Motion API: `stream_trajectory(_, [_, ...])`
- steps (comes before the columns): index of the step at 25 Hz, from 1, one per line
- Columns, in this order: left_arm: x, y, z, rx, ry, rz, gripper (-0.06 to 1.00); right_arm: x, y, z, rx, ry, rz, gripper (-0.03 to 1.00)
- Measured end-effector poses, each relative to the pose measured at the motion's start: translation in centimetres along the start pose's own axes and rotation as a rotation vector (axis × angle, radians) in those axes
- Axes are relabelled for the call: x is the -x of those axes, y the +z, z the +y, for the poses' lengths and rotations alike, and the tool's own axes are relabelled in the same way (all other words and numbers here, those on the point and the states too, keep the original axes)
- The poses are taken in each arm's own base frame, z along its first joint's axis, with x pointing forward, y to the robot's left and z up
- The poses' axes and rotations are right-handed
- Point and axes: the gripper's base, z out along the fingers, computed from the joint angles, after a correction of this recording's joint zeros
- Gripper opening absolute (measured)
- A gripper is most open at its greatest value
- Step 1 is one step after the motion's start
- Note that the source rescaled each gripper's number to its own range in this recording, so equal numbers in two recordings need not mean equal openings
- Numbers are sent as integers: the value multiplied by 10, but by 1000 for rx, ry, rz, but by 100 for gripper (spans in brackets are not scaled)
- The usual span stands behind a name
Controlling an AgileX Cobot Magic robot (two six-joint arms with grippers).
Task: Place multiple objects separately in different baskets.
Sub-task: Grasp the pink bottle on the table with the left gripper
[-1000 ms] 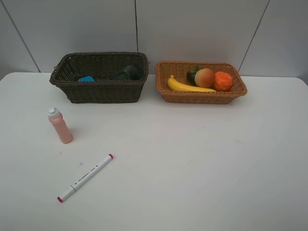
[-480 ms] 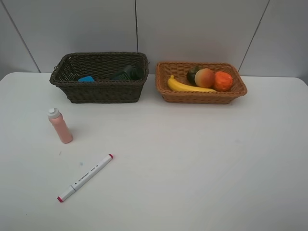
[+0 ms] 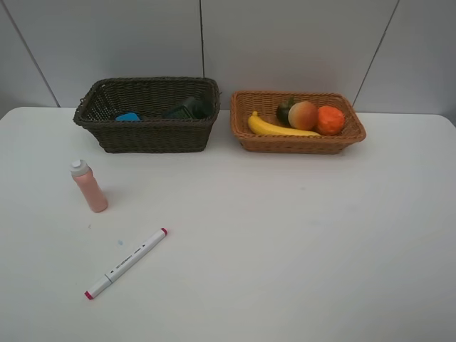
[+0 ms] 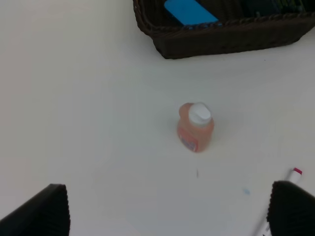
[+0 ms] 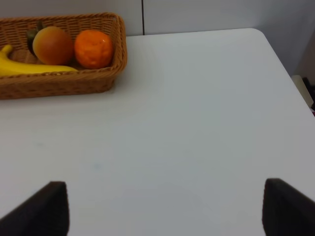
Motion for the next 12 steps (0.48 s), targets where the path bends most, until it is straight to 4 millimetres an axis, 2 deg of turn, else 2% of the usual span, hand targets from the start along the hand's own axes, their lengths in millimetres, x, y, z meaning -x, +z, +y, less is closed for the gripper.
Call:
stream_trajectory(2, [21, 22, 0, 0, -36, 72, 100, 0, 0, 0, 0, 0, 0, 100])
stream_trajectory(5, [38, 63, 0, -1, -123, 194, 100, 0, 0, 0, 0, 0, 0, 100])
stream_trajectory(9, [41, 109, -4, 13, -213, 347, 100, 0, 0, 0, 0, 0, 0, 100])
stream_trajectory(12, [43, 137, -14, 18, -215, 398, 100, 0, 0, 0, 0, 0, 0, 100])
